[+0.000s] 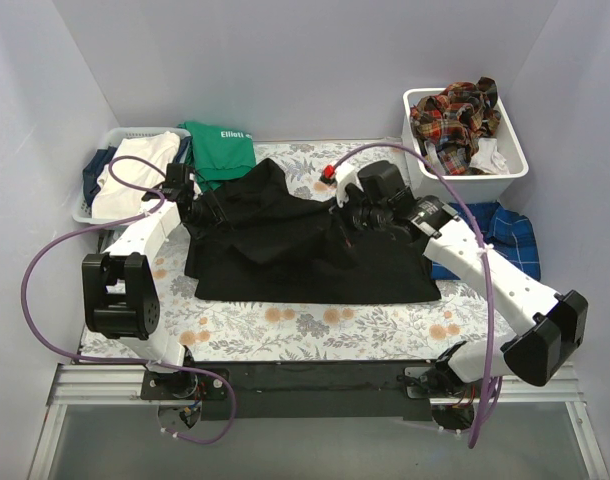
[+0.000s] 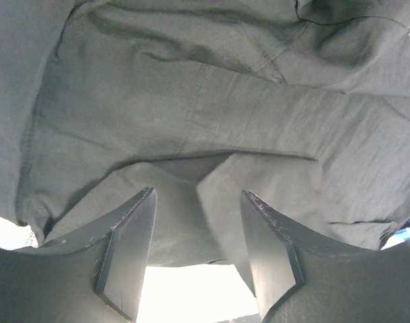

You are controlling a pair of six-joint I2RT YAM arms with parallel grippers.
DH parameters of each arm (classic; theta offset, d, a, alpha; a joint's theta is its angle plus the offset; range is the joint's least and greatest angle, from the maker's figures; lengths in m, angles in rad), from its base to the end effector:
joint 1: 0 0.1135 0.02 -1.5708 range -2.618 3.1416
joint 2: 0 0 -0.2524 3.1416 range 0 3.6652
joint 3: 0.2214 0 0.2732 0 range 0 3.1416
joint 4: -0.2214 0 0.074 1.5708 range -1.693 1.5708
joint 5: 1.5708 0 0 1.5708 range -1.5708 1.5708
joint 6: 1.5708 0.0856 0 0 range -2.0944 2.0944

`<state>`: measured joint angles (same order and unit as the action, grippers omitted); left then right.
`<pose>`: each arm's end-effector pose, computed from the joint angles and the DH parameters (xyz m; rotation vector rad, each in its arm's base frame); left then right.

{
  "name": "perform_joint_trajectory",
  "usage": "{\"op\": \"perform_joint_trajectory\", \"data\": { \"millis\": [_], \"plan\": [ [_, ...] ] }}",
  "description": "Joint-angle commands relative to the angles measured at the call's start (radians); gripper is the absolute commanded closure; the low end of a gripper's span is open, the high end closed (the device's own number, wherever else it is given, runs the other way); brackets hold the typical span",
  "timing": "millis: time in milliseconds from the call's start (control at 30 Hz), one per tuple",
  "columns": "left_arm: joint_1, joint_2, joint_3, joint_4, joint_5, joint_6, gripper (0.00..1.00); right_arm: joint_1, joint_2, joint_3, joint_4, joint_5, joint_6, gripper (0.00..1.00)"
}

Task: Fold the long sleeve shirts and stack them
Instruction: Fold the shirt

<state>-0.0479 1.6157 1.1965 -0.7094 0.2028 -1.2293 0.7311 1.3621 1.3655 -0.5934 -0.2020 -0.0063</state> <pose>0.3655 -0.0348 0.1693 -1.5290 2.3969 -0.6130 0.2604 0.2566 0.3335 -0.9094 2.0215 0.6287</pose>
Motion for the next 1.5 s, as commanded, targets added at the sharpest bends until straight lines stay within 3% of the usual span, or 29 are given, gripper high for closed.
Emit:
{"op": "perform_joint_trajectory", "data": {
  "millis": [0,167,600,967,1133,1300,1467],
  "plan": [
    [0.002,-0.007,0.028,0.019,0.033,-0.001,0.48,0.017,-0.014,-0.124,0.012,-0.007,0.032,0.99],
    [0.003,-0.007,0.026,0.024,0.061,0.004,0.48,0.017,0.012,-0.224,0.018,0.136,0.074,0.99],
    [-0.026,-0.003,0.011,0.03,0.115,0.024,0.48,-0.004,-0.008,-0.284,0.023,0.513,0.245,0.99],
    [-0.063,0.012,-0.012,0.045,0.179,0.047,0.48,-0.015,-0.014,-0.215,0.072,0.541,0.204,0.99],
    [-0.087,0.047,-0.017,0.048,0.19,0.036,0.49,-0.015,0.075,-0.09,0.121,0.444,0.115,0.99],
    [-0.095,0.052,-0.034,0.045,0.172,0.04,0.49,-0.015,0.208,0.047,0.119,0.489,0.054,0.99],
    [-0.096,0.047,-0.034,0.039,0.172,0.042,0.49,-0.015,0.226,0.034,0.119,0.503,0.023,0.99]
  ]
}}
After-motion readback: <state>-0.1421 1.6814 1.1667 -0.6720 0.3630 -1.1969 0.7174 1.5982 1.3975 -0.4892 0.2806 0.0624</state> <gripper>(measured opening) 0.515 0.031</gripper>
